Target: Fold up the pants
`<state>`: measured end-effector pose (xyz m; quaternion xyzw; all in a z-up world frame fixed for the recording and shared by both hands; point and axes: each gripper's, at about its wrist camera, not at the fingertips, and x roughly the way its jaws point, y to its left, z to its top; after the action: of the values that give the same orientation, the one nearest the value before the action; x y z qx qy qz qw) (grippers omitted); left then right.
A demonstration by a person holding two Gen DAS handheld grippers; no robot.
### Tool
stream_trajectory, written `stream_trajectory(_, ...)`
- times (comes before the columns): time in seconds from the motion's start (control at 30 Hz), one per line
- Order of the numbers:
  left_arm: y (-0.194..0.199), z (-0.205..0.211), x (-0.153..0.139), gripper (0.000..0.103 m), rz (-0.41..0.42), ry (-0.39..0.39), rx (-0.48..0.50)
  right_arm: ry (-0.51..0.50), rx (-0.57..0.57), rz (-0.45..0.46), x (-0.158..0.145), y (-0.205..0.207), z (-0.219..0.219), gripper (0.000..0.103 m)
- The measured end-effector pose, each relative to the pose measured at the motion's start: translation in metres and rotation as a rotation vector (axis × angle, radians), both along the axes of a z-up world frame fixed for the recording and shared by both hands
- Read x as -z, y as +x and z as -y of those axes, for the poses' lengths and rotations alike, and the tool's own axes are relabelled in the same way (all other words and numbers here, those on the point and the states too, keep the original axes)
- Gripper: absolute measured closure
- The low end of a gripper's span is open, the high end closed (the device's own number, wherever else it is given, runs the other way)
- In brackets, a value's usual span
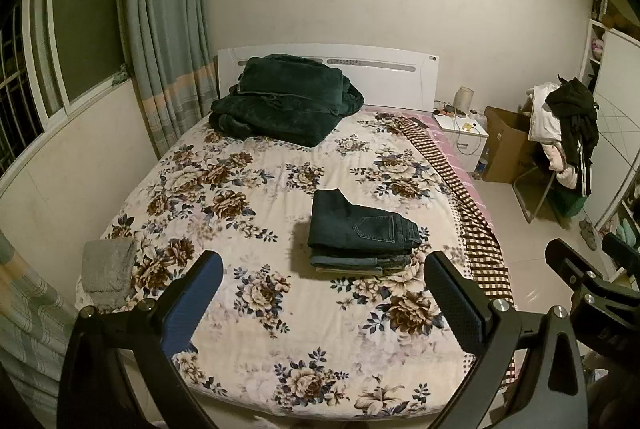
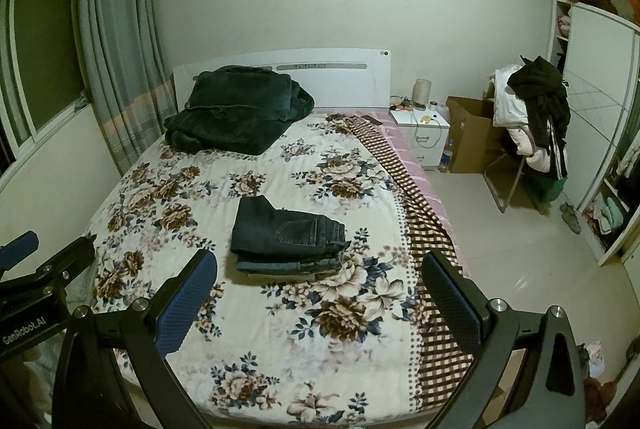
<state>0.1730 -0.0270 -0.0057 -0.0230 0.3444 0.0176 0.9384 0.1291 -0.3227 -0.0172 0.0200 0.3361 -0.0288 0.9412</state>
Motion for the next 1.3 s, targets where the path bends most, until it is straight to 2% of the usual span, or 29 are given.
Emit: stream_trajectory(1.3,0.0023,-0.0054,0.0002,0.0,0.0,-0.005,-0.001,0.011,-0.028,-0.006,0.0003,0.0101,0.0074,0.0)
